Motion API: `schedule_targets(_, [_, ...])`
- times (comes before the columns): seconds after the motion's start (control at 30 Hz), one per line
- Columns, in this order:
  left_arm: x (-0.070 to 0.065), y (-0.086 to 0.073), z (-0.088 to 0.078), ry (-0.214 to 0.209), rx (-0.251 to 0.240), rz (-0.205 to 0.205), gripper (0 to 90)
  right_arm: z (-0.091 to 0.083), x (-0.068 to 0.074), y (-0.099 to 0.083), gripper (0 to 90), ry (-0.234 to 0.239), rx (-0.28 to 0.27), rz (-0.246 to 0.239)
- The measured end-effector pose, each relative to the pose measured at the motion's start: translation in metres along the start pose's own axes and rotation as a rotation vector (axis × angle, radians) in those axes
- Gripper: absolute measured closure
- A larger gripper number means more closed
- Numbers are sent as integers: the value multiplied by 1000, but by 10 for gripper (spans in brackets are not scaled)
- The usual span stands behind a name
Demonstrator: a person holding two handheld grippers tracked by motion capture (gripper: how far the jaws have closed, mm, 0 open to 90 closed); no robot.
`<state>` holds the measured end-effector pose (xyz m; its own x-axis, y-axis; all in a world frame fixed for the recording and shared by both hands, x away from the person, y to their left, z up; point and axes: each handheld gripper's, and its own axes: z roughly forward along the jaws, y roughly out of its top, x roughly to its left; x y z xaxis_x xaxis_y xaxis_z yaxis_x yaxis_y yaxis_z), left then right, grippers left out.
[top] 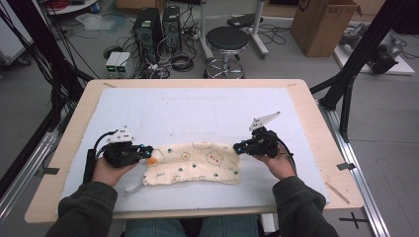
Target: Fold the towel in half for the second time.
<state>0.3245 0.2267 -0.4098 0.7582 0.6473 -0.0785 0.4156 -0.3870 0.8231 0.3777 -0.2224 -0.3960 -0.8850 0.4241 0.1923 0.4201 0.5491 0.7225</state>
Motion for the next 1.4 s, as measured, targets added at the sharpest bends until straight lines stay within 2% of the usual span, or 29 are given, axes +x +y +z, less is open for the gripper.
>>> schedule_targets(0.17, [-6, -4, -4, -2, -12, 20, 838, -1, 5, -3, 844, 9, -1, -28])
schedule_targets(0.6, [-20, -7, -12, -21, -10, 78, 831, -2, 20, -14, 843, 31, 22, -45])
schedule_targets(0.93, [-28, -21, -13, -35, 4, 89, 827, 0, 30, -22, 840, 43, 40, -63])
schedule_targets(1.27, [-34, -30, -18, -46, 26, 112, 827, 4, 36, -33, 838, 32, 76, -72])
schedule_targets(1.4, [-37, -35, -21, -43, 21, 115, 828, 4, 37, -36, 838, 25, 79, -73])
